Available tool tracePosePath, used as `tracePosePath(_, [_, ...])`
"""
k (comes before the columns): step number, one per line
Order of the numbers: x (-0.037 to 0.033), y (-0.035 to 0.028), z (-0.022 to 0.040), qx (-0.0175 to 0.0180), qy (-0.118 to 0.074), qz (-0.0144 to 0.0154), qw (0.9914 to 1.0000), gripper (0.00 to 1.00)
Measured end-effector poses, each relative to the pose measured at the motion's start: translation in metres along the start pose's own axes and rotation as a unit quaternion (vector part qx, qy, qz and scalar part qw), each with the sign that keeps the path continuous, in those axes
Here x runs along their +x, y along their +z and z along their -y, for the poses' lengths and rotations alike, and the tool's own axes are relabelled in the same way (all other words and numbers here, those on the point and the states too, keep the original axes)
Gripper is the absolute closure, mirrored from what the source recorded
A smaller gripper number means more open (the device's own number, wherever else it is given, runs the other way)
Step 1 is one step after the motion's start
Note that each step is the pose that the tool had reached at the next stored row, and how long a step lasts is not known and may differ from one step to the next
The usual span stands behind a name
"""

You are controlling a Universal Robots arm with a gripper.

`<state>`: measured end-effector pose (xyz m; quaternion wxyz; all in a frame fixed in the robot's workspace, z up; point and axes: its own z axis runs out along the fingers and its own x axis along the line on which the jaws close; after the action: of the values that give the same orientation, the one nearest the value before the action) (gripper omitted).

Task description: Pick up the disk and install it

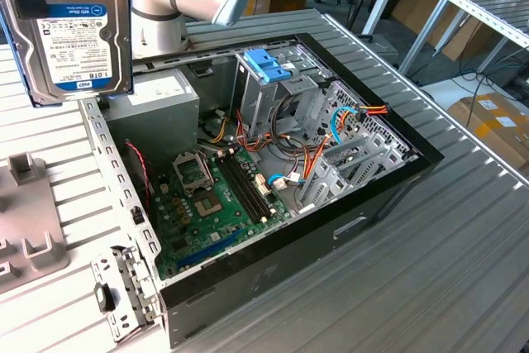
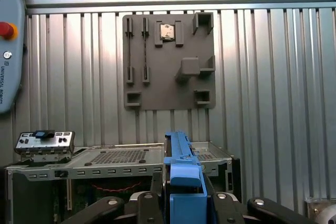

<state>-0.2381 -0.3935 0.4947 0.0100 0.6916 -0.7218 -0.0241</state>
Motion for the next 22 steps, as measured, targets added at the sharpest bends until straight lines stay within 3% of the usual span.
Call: tracePosePath(22, [0.0067, -0.0011, 0.0203, 0.0000, 0.000, 0.0000, 1.00000, 0.63])
